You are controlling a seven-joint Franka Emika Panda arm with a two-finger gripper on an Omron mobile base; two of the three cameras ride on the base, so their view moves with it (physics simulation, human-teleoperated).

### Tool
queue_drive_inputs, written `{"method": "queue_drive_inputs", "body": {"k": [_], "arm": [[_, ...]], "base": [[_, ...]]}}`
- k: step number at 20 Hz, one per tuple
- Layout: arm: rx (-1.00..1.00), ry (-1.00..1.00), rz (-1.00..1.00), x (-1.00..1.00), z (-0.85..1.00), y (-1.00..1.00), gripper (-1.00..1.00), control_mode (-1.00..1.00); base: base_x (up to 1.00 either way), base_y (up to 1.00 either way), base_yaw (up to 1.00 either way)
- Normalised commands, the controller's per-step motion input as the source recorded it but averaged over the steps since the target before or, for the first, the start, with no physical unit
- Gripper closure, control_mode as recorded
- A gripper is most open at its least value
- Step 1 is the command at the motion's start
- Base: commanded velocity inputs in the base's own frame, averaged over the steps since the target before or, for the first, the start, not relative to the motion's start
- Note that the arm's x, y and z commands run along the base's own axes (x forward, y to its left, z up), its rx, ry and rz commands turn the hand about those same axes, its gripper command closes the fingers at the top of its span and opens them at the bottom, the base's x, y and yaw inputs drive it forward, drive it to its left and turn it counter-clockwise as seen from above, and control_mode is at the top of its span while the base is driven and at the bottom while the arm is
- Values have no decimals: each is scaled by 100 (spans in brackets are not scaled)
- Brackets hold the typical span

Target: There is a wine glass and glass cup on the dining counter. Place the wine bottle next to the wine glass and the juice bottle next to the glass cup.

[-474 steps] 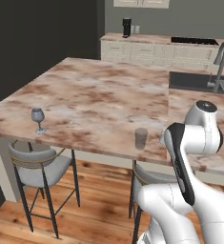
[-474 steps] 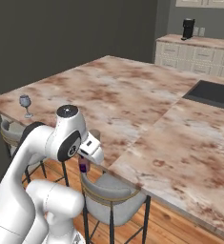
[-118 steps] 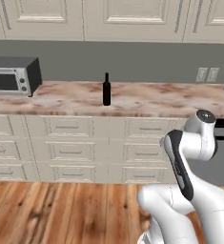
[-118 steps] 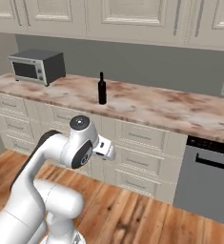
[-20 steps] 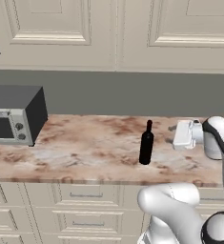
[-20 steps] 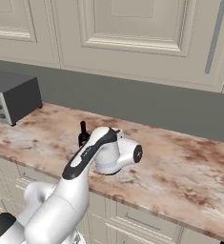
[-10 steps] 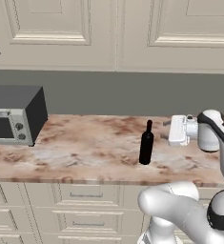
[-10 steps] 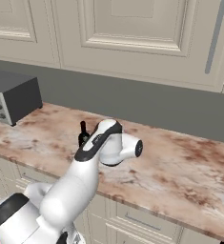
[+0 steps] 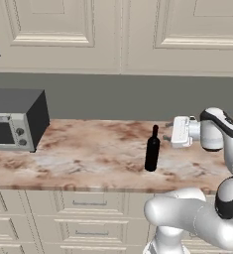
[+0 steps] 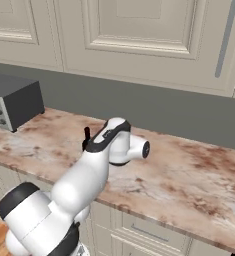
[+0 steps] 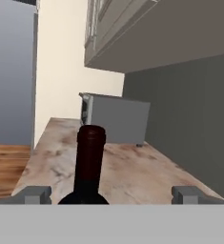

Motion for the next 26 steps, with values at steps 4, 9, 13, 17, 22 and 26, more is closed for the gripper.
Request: {"method": "queue_drive_inputs", "body": {"k": [4, 9, 13, 17, 22, 26], "arm": [[0, 0, 4, -14, 4, 11, -100, -100], [0, 0, 1, -19, 2, 13, -100, -100], [0, 0, 0, -20, 0, 18, -100, -100], [0, 0, 0, -9, 4, 8, -100, -100], [1, 1, 0, 15, 0, 9, -100, -100], [5, 6, 0, 24, -1, 1, -100, -100]], "base": [[0, 0, 0], [0, 0, 0], [0, 0, 0], [0, 0, 0], [0, 0, 0], [0, 0, 0]]}}
